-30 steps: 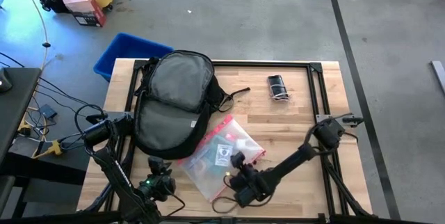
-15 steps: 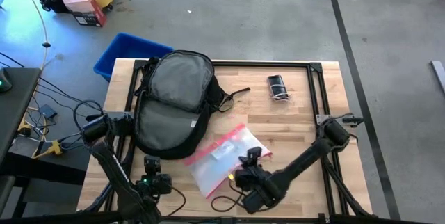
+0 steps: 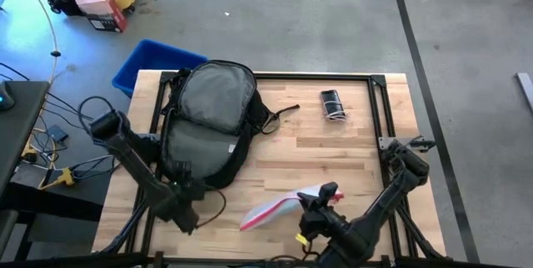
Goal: Unpack backpack
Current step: Put the pink zip bag into the black backpack
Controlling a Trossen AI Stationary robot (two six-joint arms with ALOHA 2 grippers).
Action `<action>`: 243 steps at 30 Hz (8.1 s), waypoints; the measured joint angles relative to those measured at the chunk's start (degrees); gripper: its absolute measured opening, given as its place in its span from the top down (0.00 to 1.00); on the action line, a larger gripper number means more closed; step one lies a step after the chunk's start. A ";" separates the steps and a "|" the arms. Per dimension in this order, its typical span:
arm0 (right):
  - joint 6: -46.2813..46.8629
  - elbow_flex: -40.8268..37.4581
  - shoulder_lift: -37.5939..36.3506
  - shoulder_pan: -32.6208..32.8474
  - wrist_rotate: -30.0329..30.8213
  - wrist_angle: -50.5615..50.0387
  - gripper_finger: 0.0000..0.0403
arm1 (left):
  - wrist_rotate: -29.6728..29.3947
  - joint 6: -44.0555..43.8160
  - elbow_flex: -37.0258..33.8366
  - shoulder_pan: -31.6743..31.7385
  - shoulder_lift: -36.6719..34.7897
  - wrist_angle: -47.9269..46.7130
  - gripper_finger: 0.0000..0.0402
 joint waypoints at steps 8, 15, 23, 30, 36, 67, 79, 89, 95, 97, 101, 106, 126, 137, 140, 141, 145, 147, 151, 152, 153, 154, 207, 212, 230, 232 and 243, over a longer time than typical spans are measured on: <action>0.43 8.40 -1.31 -0.41 6.82 -0.19 1.00 | 2.71 13.48 -8.25 7.35 0.49 35.14 0.88; -8.70 19.99 -3.86 -4.91 12.46 0.21 1.00 | 0.02 27.22 -7.71 14.97 0.51 72.61 0.91; -10.45 17.41 -10.33 -12.17 11.70 -0.10 1.00 | 5.05 34.41 -0.44 15.53 -0.34 68.84 0.74; -11.96 17.92 -10.60 -16.86 9.26 -0.21 1.00 | 1.87 26.64 7.25 8.17 -0.55 46.21 0.66; -11.97 17.79 -10.55 -17.59 7.97 -0.09 1.00 | 0.11 17.67 10.41 1.99 -0.78 28.42 0.66; -7.77 17.76 7.70 -13.44 -22.86 0.12 1.00 | -10.91 33.52 11.98 2.09 -0.37 42.41 0.71; -4.01 17.74 14.16 -8.32 -31.71 -0.12 1.00 | -15.85 27.71 11.73 9.29 -0.78 20.50 0.68; -2.15 17.74 14.19 -6.64 -30.17 -0.12 1.00 | -14.64 38.47 3.17 23.14 -0.78 24.08 0.43; -1.08 17.68 14.19 -6.70 -29.01 -0.15 1.00 | -20.75 42.12 -3.26 26.00 0.33 34.73 0.33; -0.79 17.68 14.19 -6.77 -29.00 -0.11 1.00 | -24.66 41.55 -4.06 26.65 1.55 34.94 0.34; -0.99 17.68 14.19 -6.90 -28.93 -0.15 1.00 | -28.79 38.42 -4.19 28.14 4.26 34.21 0.50; -0.97 17.68 14.19 -7.79 -29.26 -0.14 1.00 | -27.65 39.01 -4.06 29.82 5.43 34.43 0.94; 2.69 16.97 14.60 -18.45 -24.22 -0.14 1.00 | -25.51 30.56 19.39 24.81 4.21 17.23 1.00; 5.85 6.61 13.56 -20.04 -26.77 0.14 1.00 | -22.11 25.11 20.59 24.06 4.16 14.49 1.00; 8.02 3.74 13.49 -20.01 -27.60 0.01 1.00 | -22.09 24.27 20.59 23.62 4.16 14.41 1.00; 8.84 3.21 13.49 -20.01 -27.83 -0.08 1.00 | -21.96 24.02 20.57 23.49 4.16 14.38 1.00; 9.28 3.94 13.26 -19.13 -27.17 0.76 1.00 | -20.84 23.23 20.57 22.94 4.14 15.07 1.00; 8.76 4.18 13.25 -18.76 -26.35 4.03 1.00 | -20.55 22.76 20.57 22.64 4.14 15.61 1.00; 3.29 3.86 13.20 -19.36 -26.87 15.72 1.00 | -18.92 22.09 20.53 22.49 4.09 18.02 1.00; 1.35 3.61 13.20 -19.81 -27.32 19.00 1.00 | -18.59 21.79 20.53 22.49 4.09 18.79 1.00; -0.38 3.27 13.20 -20.23 -27.46 22.38 1.00 | -18.30 21.43 20.50 22.49 4.09 19.29 1.00; -1.94 2.94 13.20 -20.58 -27.36 25.72 1.00 | -17.83 21.37 20.48 22.53 4.06 19.80 1.00; 37.18 -3.60 3.30 -6.51 -21.17 0.04 1.00 | -26.86 8.04 20.29 15.09 4.71 24.79 1.00; 37.36 -1.47 3.30 -5.97 -21.98 -0.05 1.00 | -27.68 8.06 20.29 15.15 4.71 24.71 1.00; -5.52 -0.10 7.61 -9.14 -33.52 16.04 0.79 | -27.46 8.26 20.29 15.21 4.71 24.09 1.00; -9.54 2.40 7.63 -9.45 -37.46 14.38 0.71 | -27.39 8.29 20.29 15.19 4.71 24.11 1.00; -30.89 13.44 8.12 -6.52 -36.86 33.38 0.57 | -26.70 8.54 20.29 15.11 4.71 24.07 1.00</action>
